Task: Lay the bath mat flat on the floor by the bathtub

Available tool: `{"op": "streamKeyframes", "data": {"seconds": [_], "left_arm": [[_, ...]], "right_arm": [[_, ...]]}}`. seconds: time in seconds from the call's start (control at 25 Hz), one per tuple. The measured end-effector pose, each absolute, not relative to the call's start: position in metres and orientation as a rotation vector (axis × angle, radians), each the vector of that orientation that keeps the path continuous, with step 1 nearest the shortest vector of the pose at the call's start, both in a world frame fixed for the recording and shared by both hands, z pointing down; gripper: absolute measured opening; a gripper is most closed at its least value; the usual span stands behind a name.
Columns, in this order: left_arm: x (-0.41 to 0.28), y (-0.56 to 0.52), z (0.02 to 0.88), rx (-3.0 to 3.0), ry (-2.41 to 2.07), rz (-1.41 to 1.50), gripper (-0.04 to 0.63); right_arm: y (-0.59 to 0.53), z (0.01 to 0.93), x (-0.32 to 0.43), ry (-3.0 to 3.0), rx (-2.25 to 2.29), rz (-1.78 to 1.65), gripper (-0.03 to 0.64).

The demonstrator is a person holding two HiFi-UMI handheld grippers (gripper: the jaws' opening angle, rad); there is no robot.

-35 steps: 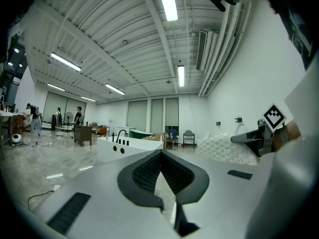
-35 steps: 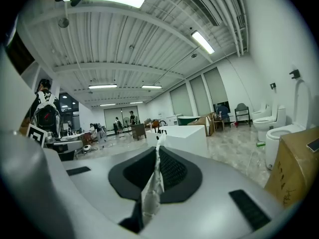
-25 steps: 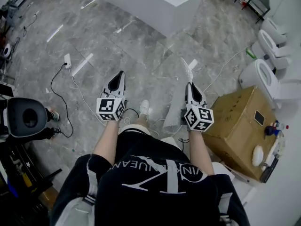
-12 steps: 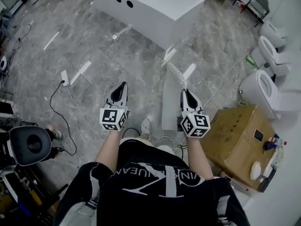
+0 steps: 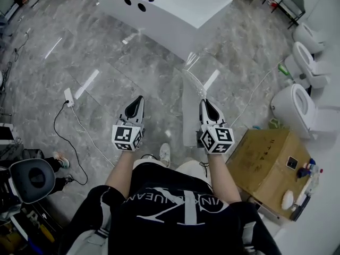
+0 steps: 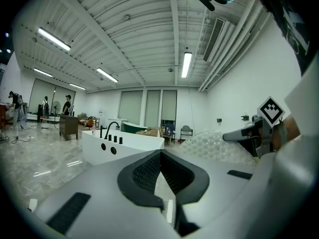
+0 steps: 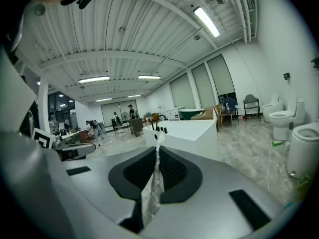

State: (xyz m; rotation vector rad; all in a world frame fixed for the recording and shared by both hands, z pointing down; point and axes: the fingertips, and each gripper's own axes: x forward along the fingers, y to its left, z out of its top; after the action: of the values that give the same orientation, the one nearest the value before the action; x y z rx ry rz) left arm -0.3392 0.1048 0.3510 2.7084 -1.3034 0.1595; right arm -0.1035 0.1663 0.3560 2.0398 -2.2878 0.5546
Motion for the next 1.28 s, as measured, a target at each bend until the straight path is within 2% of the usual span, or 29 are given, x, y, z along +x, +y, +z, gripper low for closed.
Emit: {"op": "streamKeyframes", "data": {"seconds": [0.56,1.28], "left_arm": [[-0.287,0.017,0.37,2.685,-1.326,0.22,0.015],[-0.188,-0.095,0.401,2.523,-1.491,0.276,0.015]], "right_arm": [[0.063,0.397,-0.064,-2.28,1.95,0.632,0.037],[-0.046,0.477,0.02,-2.311,1.702,0.845,0.037]]}}
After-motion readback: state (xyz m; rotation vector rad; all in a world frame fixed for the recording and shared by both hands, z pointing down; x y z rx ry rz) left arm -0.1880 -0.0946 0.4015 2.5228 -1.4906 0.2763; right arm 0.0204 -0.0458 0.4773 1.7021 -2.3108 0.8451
